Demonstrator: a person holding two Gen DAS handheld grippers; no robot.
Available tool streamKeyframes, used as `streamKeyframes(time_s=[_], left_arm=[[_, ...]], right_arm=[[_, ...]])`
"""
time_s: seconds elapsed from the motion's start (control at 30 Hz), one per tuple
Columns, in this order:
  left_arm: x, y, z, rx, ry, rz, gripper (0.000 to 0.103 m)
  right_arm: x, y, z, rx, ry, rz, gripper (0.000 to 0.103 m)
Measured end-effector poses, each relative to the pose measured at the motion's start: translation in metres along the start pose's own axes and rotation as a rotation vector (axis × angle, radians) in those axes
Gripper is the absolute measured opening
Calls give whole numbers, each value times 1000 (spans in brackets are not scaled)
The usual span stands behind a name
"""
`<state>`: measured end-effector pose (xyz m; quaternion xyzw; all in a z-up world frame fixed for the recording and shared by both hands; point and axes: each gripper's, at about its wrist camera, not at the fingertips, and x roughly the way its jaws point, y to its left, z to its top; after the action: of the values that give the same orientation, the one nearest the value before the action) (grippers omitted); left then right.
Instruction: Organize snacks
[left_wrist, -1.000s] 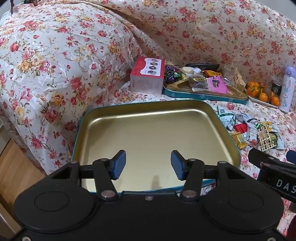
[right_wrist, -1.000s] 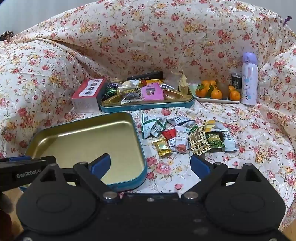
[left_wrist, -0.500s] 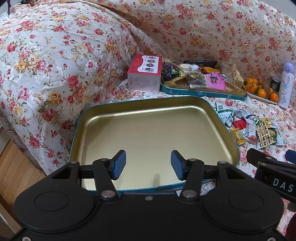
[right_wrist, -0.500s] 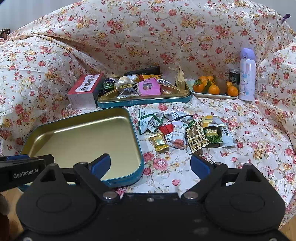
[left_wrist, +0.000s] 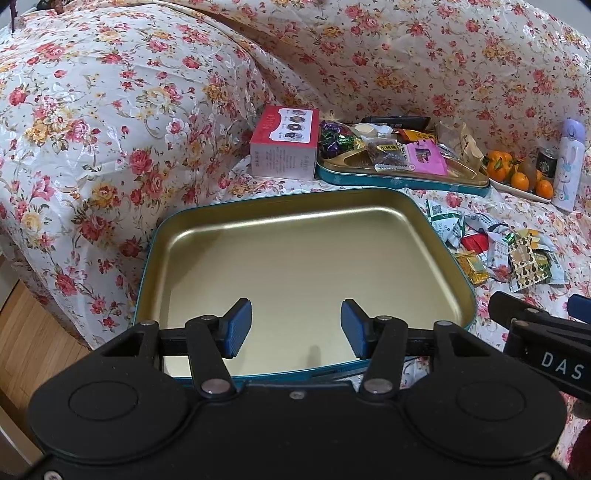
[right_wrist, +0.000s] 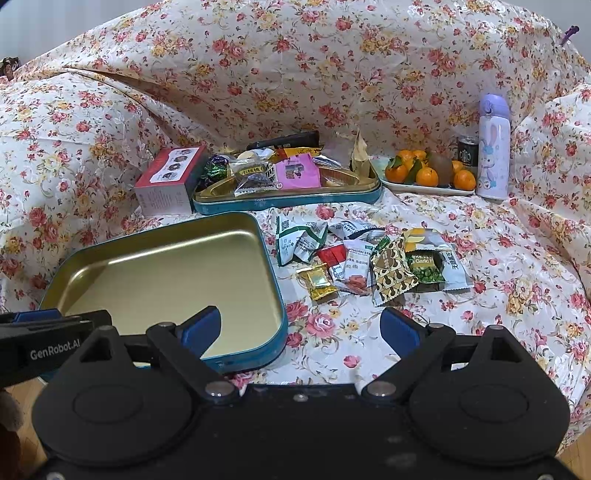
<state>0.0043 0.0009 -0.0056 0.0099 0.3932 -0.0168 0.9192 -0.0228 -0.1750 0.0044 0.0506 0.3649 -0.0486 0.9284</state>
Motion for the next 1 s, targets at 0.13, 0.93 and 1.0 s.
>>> streamKeyframes(time_s=[0.13,0.93,1.0], left_arm=[[0,0,0,0,0,1,59],[0,-2,-1,1,-2,-1,59],[0,-2,-1,1,-2,0,59]], right_arm=[[0,0,0,0,-1,1,98],[0,2,-1,0,-3,6,98],[0,2,-1,-1,-3,5,98]])
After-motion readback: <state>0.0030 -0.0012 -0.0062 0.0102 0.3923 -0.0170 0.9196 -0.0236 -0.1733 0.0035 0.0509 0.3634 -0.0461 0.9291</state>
